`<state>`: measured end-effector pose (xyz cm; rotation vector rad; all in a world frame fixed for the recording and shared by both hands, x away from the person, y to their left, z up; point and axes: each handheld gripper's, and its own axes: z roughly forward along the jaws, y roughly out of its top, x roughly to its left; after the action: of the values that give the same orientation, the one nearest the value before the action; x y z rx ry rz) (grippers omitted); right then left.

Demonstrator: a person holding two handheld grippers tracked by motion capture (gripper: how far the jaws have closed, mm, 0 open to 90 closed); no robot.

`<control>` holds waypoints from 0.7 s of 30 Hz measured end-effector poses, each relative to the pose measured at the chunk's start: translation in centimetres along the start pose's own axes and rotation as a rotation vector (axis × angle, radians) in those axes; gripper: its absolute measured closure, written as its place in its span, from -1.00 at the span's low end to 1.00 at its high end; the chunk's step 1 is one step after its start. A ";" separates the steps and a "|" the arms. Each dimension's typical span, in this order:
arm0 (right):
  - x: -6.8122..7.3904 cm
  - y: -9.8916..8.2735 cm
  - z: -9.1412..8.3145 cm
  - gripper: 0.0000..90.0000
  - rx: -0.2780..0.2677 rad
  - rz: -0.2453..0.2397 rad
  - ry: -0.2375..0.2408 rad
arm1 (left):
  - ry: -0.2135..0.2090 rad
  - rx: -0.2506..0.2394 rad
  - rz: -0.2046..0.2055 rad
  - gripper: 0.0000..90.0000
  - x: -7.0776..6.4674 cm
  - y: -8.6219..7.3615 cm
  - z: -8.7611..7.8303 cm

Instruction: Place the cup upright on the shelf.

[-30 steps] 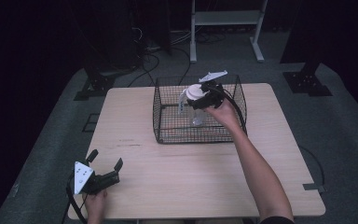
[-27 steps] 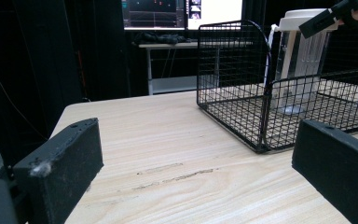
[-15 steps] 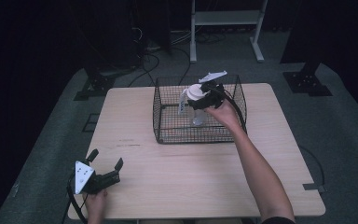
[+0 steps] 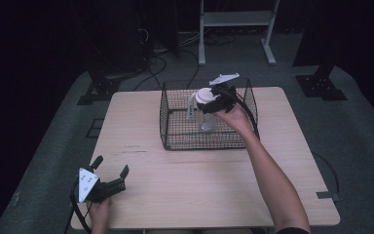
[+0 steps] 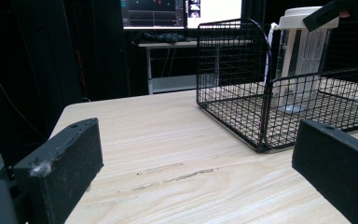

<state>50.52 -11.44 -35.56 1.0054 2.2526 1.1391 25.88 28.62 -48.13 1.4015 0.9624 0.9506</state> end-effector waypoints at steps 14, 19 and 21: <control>0.1 0.6 -1.9 -0.98 -0.057 -0.003 -0.002 | -0.002 -0.003 0.001 -0.98 0.0 0.0 0.0; 0.5 0.6 -3.2 -0.98 -0.071 -0.007 0.008 | -0.002 -0.004 0.002 -0.98 -0.1 0.0 0.0; 0.6 0.5 -3.8 -0.98 -0.080 -0.012 0.013 | 0.000 -0.003 0.003 -0.98 -0.1 0.0 -0.1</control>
<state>47.93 -12.69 -33.02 0.9547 2.2019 1.2242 25.80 28.57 -48.14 1.4009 0.9587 0.9534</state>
